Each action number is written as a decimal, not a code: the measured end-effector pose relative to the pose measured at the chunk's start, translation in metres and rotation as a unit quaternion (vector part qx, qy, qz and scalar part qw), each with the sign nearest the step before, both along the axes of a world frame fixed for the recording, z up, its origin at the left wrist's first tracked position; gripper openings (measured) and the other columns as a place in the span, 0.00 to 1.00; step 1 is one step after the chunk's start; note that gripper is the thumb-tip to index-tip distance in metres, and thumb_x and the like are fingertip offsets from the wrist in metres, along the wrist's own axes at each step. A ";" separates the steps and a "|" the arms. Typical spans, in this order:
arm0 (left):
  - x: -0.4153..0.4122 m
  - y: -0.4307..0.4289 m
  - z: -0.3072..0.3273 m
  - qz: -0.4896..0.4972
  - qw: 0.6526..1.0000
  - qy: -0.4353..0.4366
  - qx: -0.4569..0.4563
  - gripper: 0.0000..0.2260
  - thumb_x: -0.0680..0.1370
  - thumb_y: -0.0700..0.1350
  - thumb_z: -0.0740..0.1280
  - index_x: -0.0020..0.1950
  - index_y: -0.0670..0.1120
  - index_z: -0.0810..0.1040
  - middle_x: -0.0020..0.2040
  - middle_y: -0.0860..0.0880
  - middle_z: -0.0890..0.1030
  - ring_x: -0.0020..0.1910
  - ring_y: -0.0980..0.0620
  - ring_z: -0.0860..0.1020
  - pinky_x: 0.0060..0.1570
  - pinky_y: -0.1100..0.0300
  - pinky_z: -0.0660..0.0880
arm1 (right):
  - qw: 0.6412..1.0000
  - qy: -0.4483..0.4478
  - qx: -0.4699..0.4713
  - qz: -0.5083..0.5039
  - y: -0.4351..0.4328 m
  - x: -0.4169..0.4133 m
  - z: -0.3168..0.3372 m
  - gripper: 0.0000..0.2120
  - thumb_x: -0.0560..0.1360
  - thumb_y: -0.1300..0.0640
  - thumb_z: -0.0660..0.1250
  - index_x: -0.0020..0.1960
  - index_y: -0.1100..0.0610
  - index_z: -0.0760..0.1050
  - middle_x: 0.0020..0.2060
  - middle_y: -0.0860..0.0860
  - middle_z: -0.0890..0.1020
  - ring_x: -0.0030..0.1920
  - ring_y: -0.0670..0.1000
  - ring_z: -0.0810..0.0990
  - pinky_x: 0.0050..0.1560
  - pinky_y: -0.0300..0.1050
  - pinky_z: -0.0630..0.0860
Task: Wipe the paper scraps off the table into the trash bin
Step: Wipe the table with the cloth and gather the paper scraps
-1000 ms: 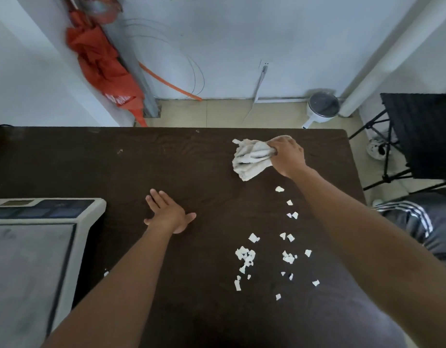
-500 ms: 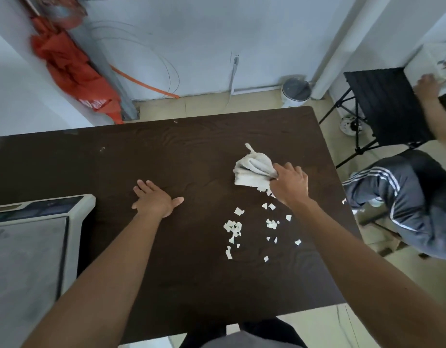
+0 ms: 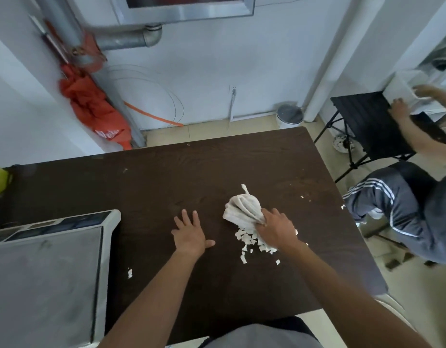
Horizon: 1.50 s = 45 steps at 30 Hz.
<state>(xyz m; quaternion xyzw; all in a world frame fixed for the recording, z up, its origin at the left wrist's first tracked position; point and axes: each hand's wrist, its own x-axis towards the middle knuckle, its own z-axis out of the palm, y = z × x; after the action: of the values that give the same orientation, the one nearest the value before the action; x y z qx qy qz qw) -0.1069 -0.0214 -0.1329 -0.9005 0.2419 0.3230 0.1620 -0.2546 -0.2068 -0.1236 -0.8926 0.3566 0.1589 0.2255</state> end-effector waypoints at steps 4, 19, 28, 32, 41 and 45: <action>-0.006 0.006 0.002 -0.003 1.000 0.005 -0.014 0.49 0.77 0.65 0.66 0.83 0.47 0.38 0.82 0.39 0.39 0.81 0.34 0.47 0.74 0.42 0.63 | 1.000 0.003 0.006 0.025 0.001 0.000 0.005 0.16 0.78 0.45 0.59 0.63 0.50 0.71 0.54 0.52 0.76 0.58 0.58 0.75 0.58 0.56 0.74; 0.000 -0.021 0.006 -0.021 0.999 0.009 -0.030 0.52 0.75 0.56 0.75 0.82 0.40 0.41 0.82 0.38 0.40 0.82 0.39 0.47 0.77 0.46 0.61 | 0.995 -0.028 -0.089 0.023 -0.130 -0.009 0.029 0.14 0.78 0.48 0.60 0.62 0.52 0.73 0.55 0.54 0.78 0.58 0.59 0.76 0.56 0.54 0.72; -0.004 -0.024 0.002 0.017 0.999 0.005 -0.044 0.55 0.73 0.56 0.76 0.83 0.42 0.39 0.83 0.42 0.38 0.82 0.43 0.45 0.78 0.48 0.59 | 0.972 -0.030 -0.200 0.123 -0.204 -0.001 0.018 0.21 0.78 0.50 0.63 0.70 0.51 0.68 0.58 0.56 0.74 0.58 0.60 0.74 0.58 0.55 0.71; -0.003 -0.017 -0.003 0.046 0.996 0.016 -0.079 0.55 0.73 0.55 0.77 0.83 0.44 0.39 0.82 0.46 0.36 0.82 0.47 0.41 0.79 0.49 0.57 | 0.987 -0.007 -0.143 0.072 -0.199 -0.016 -0.002 0.26 0.78 0.44 0.61 0.71 0.54 0.65 0.60 0.57 0.75 0.59 0.61 0.75 0.56 0.54 0.73; -0.005 -0.013 -0.003 0.082 0.989 0.023 -0.121 0.55 0.72 0.53 0.78 0.83 0.48 0.39 0.82 0.50 0.35 0.82 0.51 0.39 0.79 0.50 0.57 | 0.998 0.001 -0.053 0.044 -0.130 -0.062 -0.002 0.28 0.77 0.41 0.60 0.71 0.55 0.65 0.56 0.52 0.76 0.54 0.57 0.79 0.47 0.49 0.74; -0.007 -0.013 0.000 0.073 0.991 0.009 -0.109 0.53 0.73 0.54 0.77 0.83 0.49 0.41 0.83 0.50 0.37 0.82 0.50 0.42 0.78 0.48 0.60 | 0.998 -0.021 -0.026 0.052 -0.088 -0.079 -0.005 0.27 0.77 0.41 0.60 0.71 0.54 0.65 0.55 0.49 0.76 0.52 0.53 0.79 0.44 0.44 0.70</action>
<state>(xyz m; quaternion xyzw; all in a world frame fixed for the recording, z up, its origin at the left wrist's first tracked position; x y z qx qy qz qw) -0.1142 -0.0341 -0.1325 -0.9249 0.2108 0.3142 0.0368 -0.3338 -0.2946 -0.1290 -0.9188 0.3087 0.1424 0.2008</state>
